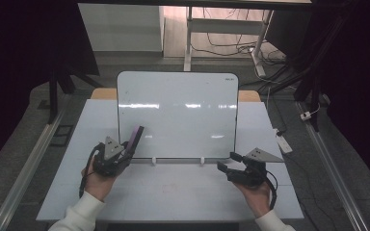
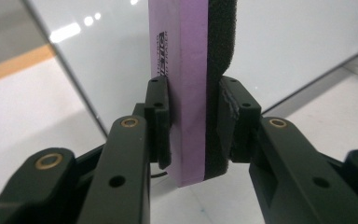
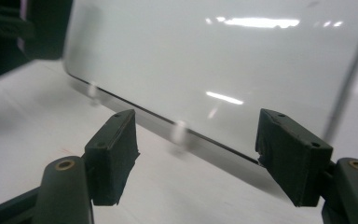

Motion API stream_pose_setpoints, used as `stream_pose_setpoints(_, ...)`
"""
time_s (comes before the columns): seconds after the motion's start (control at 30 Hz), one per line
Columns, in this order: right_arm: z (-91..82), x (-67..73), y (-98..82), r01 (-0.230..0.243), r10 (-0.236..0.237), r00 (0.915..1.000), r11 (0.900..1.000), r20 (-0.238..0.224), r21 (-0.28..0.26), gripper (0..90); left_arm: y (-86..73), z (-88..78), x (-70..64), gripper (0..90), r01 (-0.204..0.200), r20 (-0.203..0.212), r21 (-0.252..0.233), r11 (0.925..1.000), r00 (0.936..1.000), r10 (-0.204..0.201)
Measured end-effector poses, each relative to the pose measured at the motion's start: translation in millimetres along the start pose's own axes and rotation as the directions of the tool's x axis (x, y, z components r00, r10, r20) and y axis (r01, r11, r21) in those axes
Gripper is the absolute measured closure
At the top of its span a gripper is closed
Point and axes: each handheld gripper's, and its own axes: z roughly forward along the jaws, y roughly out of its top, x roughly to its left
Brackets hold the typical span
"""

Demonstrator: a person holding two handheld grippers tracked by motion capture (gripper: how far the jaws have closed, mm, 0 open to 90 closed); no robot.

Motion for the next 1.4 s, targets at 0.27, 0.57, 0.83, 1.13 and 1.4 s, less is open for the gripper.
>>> stream_pose_setpoints(0.27, -12.2, -15.8, -10.6, 0.068, -0.067, 0.9971, 0.997, 0.037, -0.024, 28.9, -5.5, 10.7, 14.8, 66.6, 0.128, -0.005, 0.032, 0.9913, 0.9918, -0.128)
stream_pose_setpoints(0.57, -16.6, -19.5, -11.1, 0.086, -0.084, 0.9948, 0.995, 0.057, -0.040, 29.0, -6.0, 15.0, 14.1, 65.6, 0.186, -0.011, 0.019, 0.9823, 0.9824, -0.186)
stream_pose_setpoints(0.83, -18.0, -19.9, -11.3, 0.094, -0.091, 0.9940, 0.995, 0.060, -0.042, 29.5, -7.4, 2.1, 9.3, 37.3, 0.116, 0.029, -0.032, 0.9928, 0.9930, -0.115)
stream_pose_setpoints(1.13, -17.0, -29.3, -15.4, 0.126, -0.127, 0.9918, 0.992, 0.017, 0.031, 30.0, -27.7, -19.9, 13.6, 26.8, 0.030, 0.214, 0.009, 0.9995, 0.9764, -0.031)
stream_pose_setpoints(1.4, -18.9, -34.4, -20.3, 0.151, -0.148, 0.9871, 0.988, -0.061, 0.044, 29.8, -47.1, -29.0, 26.4, 26.2, 0.024, 0.257, 0.031, 0.9992, 0.9659, -0.032)
